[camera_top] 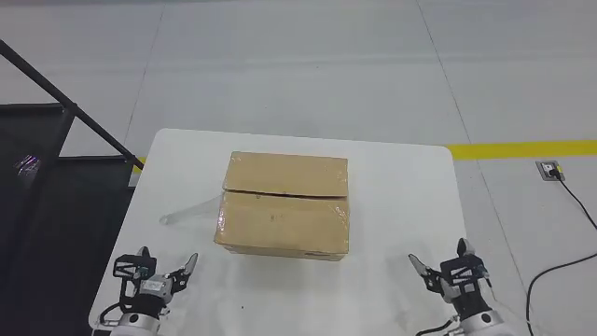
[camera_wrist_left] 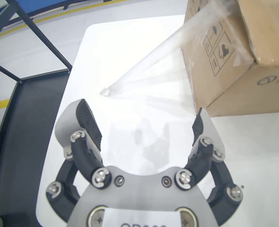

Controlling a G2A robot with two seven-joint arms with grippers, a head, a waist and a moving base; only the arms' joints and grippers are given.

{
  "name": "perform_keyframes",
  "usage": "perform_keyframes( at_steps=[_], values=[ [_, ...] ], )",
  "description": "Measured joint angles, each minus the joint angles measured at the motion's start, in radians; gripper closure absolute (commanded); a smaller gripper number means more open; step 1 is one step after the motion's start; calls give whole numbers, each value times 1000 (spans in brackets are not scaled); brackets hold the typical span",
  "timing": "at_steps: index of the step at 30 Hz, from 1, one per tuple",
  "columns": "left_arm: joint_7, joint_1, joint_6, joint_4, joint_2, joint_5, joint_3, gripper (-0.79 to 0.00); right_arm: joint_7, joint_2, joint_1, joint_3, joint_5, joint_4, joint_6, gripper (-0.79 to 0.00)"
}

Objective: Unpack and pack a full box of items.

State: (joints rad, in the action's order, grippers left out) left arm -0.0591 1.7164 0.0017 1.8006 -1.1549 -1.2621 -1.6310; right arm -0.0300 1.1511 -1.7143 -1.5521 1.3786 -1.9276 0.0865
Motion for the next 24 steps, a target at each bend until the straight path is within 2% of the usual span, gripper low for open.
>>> perform_keyframes(
  at_steps=[6, 9, 11, 21, 24],
  values=[
    [-36, -40, -96, -19, 3, 92, -61, -785, 59, 11, 81, 128, 34, -117, 26, -785],
    [-45, -51, -183, -34, 7, 145, -93, -785, 113, 23, 153, 222, 32, -129, 9, -785],
    [-46, -51, -196, -35, 7, 149, -96, -785, 158, 33, 208, 278, 22, -120, -17, -785],
    [-46, -51, -185, -35, 7, 147, -94, -785, 164, 33, 215, 283, 21, -119, -20, -785],
    [-43, -54, -184, -31, 6, 154, -90, -785, 129, 34, 223, 270, -50, -103, 31, -785]
  ],
)
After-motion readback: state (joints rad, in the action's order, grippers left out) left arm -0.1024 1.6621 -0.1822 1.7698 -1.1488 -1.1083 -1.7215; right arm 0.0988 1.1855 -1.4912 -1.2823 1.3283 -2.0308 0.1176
